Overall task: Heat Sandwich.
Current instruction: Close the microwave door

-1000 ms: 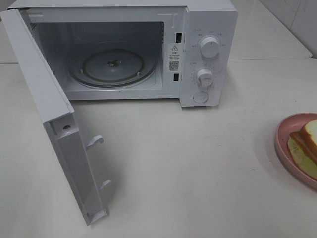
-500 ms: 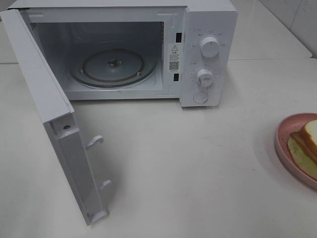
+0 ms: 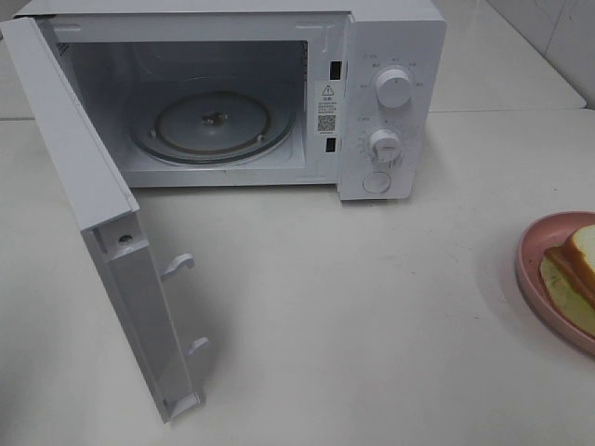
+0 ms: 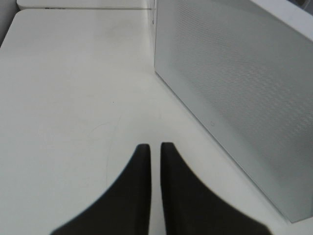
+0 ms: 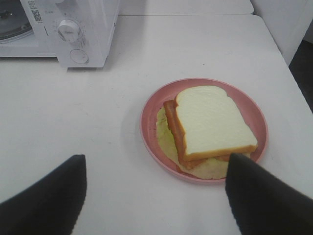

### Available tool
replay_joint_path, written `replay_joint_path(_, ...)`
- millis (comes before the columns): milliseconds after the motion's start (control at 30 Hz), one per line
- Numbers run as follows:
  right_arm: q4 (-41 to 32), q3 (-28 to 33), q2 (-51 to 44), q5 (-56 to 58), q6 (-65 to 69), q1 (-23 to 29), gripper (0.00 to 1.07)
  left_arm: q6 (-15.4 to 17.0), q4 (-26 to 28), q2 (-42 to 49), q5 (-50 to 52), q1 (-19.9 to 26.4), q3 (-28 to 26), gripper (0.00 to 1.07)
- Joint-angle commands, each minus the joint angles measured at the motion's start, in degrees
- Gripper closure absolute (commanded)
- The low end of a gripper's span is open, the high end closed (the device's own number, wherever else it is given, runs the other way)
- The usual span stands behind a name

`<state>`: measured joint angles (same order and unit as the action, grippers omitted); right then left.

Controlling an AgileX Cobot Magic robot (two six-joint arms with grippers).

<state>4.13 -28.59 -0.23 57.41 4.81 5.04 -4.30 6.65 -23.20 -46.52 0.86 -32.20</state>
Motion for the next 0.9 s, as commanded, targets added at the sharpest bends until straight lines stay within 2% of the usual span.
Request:
replay_joint_path(33, -0.3, 0.1, -1.5, -0.4, -0.5, -0.4, 0.32, 0.3, -1.1, -4.0, 6.5, 0.2, 1.0, 1.07)
replay_joint_path(200, -0.3, 0.1, -1.5, -0.4, -0.5, -0.4, 0.32, -0.1, -1.2, -7.2, 16.4, 0.2, 4.4, 1.07)
replay_joint_path(333, -0.3, 0.1, -1.5, -0.4, -0.5, -0.4, 0.32, -0.1, -1.2, -10.7, 32.0, 0.2, 10.7, 1.07)
replay_joint_path(400, -0.3, 0.1, -1.5, -0.4, -0.5, -0.4, 0.32, -0.1, -1.2, -11.3, 34.6, 0.2, 11.7, 1.07)
replay_joint_path(600, -0.3, 0.1, -1.5, -0.4, -0.5, -0.4, 0.32, -0.1, -1.2, -16.7, 54.5, 0.2, 18.9, 1.07)
replay_joint_path(900, -0.3, 0.1, -1.5, -0.4, -0.5, -0.4, 0.32, 0.6, -2.2, -27.0, 71.7, 0.2, 20.7, 1.07)
